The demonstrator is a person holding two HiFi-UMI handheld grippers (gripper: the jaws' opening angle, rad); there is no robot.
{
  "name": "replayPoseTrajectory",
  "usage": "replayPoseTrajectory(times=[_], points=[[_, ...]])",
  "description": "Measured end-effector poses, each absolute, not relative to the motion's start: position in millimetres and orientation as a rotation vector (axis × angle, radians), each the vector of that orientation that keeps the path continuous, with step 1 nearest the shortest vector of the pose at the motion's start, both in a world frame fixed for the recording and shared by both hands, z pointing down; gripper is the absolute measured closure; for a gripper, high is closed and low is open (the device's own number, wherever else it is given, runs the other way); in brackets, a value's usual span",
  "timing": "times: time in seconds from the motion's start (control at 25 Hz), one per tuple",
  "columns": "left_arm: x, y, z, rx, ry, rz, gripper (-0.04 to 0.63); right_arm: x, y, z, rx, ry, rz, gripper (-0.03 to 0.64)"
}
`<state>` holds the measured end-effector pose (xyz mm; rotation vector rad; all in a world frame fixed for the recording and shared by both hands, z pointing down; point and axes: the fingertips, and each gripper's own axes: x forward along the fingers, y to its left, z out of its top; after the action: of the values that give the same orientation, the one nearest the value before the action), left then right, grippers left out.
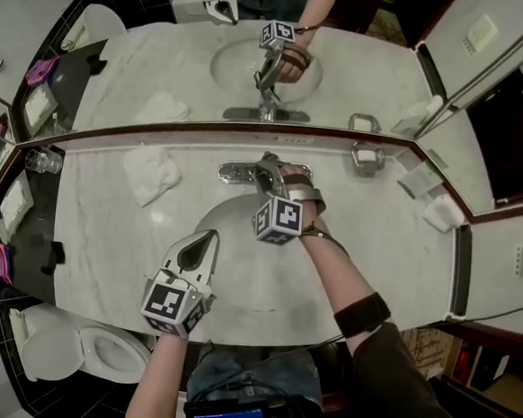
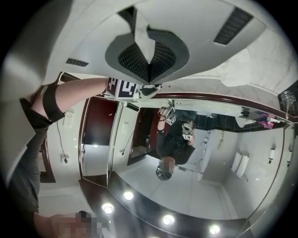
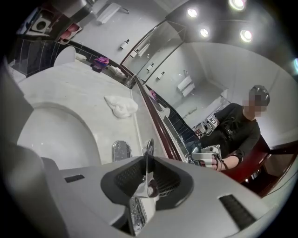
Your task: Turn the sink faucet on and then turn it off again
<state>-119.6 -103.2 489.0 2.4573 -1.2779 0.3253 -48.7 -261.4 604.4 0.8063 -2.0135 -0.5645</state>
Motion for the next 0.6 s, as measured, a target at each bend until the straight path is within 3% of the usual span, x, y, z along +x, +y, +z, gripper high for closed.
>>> replayPoseTrajectory(times=[0.6], points=[[-134.6, -100.0, 513.1, 2.415, -1.303, 0.314, 0.594, -54.0, -255.4, 604.0, 0.787, -1.953, -0.772, 0.531]])
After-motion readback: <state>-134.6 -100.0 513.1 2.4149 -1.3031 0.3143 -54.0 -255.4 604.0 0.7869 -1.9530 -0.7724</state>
